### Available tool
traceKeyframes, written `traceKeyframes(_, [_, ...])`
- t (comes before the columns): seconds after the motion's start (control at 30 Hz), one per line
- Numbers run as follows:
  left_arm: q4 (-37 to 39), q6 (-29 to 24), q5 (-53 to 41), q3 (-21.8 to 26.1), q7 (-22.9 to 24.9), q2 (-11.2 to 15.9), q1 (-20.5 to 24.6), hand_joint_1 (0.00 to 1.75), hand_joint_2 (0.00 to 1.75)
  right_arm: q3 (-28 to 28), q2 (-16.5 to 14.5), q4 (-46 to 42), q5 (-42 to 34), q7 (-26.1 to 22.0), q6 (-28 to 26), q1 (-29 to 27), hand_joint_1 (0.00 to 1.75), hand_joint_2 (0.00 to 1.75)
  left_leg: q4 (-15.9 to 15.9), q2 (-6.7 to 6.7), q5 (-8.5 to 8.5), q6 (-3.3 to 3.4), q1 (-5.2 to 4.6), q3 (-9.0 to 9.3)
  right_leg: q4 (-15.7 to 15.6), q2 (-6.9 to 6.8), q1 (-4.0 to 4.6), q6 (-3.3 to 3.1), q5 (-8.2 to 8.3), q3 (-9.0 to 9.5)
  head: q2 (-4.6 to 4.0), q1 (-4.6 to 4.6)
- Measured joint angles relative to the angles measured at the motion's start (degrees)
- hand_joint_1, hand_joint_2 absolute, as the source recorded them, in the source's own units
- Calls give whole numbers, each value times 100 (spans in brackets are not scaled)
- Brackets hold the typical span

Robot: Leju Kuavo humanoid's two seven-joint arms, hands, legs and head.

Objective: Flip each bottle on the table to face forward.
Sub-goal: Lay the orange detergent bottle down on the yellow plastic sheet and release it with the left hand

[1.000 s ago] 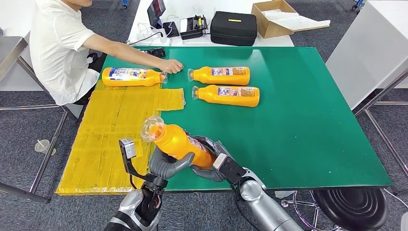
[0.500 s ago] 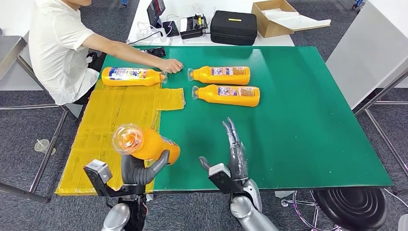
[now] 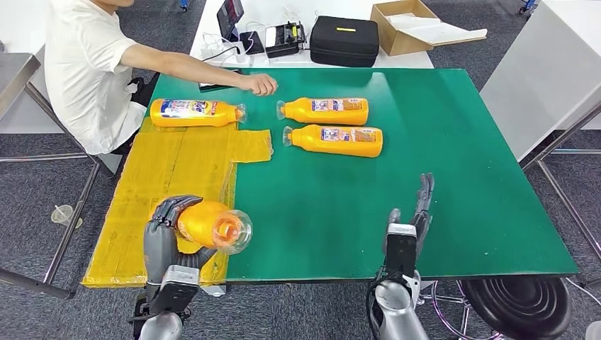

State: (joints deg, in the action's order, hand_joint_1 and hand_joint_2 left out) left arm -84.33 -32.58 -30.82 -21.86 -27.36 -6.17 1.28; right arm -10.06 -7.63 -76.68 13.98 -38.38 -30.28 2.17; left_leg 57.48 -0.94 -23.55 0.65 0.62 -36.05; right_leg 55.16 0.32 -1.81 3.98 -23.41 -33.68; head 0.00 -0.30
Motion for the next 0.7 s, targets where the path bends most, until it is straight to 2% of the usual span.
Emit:
traceKeyframes(0.07, [262, -342, -933, 36, 341, 39, 195, 175, 175, 184, -27, -53, -8, -27, 40, 32, 0, 0, 0, -1, 2, 1, 0, 1, 0, -1, 0, 0, 0, 1, 0, 1])
traceKeyframes(0.17, [1046, -649, -2138, 123, 944, 78, 688, 175, 175, 391, -38, -60, -96, -70, 104, 94, 0, 0, 0, -2, 8, 3, 0, 2, 0, -1, 0, 1, 5, 5, 0, 1])
traceKeyframes(0.27, [1768, -700, -2649, 252, 1232, 98, 1077, 175, 175, 534, -49, -57, -161, -114, 194, 109, 0, 0, 0, 0, 12, 3, 0, 3, 1, 1, 0, 3, 10, 5, 0, 0])
traceKeyframes(0.33, [2214, -684, -3091, 313, 1603, 114, 1290, 175, 175, 590, -69, -39, -186, -119, 308, 120, 0, 0, 0, 1, 13, 3, 0, 2, 1, 1, 0, 3, 10, 5, 0, 1])
traceKeyframes(0.43, [2948, -484, -3618, 376, 2156, 159, 1605, 175, 175, 618, -115, 20, -174, -121, 498, 159, 0, 0, 0, 2, 14, 3, 0, 2, 2, 1, 0, 3, 10, 4, 0, 0])
traceKeyframes(0.53, [3644, 14, -3897, 388, 2528, 200, 1900, 175, 175, 626, -150, 87, -122, -117, 602, 220, 0, 0, 0, 0, 14, 3, 1, 2, 2, 0, 1, 3, 9, 3, 0, 0])
traceKeyframes(0.63, [4131, 527, -3982, 385, 2725, 207, 2208, 175, 175, 634, -174, 152, -76, -91, 683, 283, 0, 0, 0, -13, 14, 4, 0, 4, 2, -13, 0, 3, 8, 14, 0, 1])
traceKeyframes(0.7, [4350, 688, -3984, 382, 2772, 205, 2393, 175, 175, 636, -190, 192, -69, -83, 707, 312, 0, 0, -1, -24, 14, 4, 0, 11, 2, -24, 0, 3, 6, 26, 0, 2])
